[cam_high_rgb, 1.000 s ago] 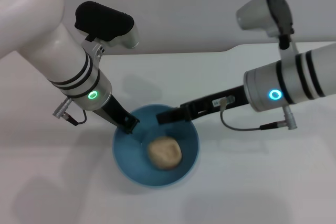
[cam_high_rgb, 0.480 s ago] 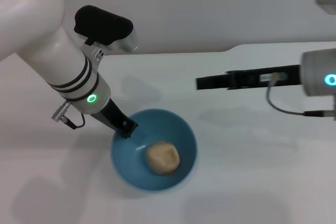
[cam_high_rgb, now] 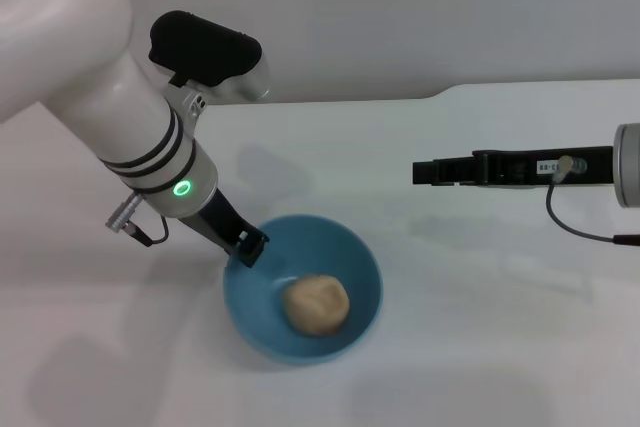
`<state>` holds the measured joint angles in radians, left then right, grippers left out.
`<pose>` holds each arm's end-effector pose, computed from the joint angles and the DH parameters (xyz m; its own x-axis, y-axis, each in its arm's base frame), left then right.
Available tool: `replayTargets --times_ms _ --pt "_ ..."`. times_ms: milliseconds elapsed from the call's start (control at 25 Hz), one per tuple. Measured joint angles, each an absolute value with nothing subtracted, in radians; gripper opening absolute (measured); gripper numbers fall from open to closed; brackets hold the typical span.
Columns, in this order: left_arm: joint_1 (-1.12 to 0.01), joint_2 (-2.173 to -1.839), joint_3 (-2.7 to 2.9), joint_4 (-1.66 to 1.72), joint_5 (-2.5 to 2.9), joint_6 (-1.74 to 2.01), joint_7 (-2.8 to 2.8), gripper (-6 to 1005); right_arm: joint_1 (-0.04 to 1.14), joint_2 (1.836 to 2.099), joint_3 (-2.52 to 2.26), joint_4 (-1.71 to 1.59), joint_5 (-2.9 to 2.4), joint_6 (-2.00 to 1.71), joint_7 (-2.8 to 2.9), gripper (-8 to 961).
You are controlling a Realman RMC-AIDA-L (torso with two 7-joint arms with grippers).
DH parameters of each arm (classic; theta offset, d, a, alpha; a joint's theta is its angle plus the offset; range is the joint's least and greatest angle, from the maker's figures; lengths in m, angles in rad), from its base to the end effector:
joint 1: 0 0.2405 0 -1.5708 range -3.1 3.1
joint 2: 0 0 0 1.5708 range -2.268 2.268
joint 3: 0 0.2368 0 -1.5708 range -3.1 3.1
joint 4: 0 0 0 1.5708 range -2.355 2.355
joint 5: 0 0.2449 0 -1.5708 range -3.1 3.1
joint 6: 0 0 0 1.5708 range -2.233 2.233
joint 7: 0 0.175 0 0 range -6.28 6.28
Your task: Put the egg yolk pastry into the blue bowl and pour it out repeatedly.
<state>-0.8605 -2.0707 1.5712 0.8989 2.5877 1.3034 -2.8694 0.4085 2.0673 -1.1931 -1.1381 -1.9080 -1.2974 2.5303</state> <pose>-0.1708 0.4109 -0.0917 0.5792 0.7831 -0.2264 0.6164 -0.6025 -0.5070 0.1925 0.3922 -0.0063 0.3757 -0.8160 -0.4394 -0.9047 -0.4257 0.0169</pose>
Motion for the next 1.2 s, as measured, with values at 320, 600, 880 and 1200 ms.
replayTargets --times_ms 320,600,880,1200 --pt "-0.859 -2.071 1.585 0.899 2.588 1.267 -2.878 228 0.407 2.067 -1.182 -1.122 -1.908 -1.299 2.526 321" --pt "-0.855 -2.067 1.578 0.933 2.588 1.249 -2.878 422 0.406 2.067 -1.163 -1.115 -1.908 -1.299 2.526 321" --pt "-0.807 -2.062 1.575 1.026 2.59 1.177 -2.87 606 0.396 2.066 -1.138 -1.099 -1.908 -1.299 2.525 321" --pt "-0.653 -2.061 1.565 1.173 2.589 0.929 -2.868 676 0.377 2.055 -1.097 -1.055 -1.943 -1.289 2.529 321"
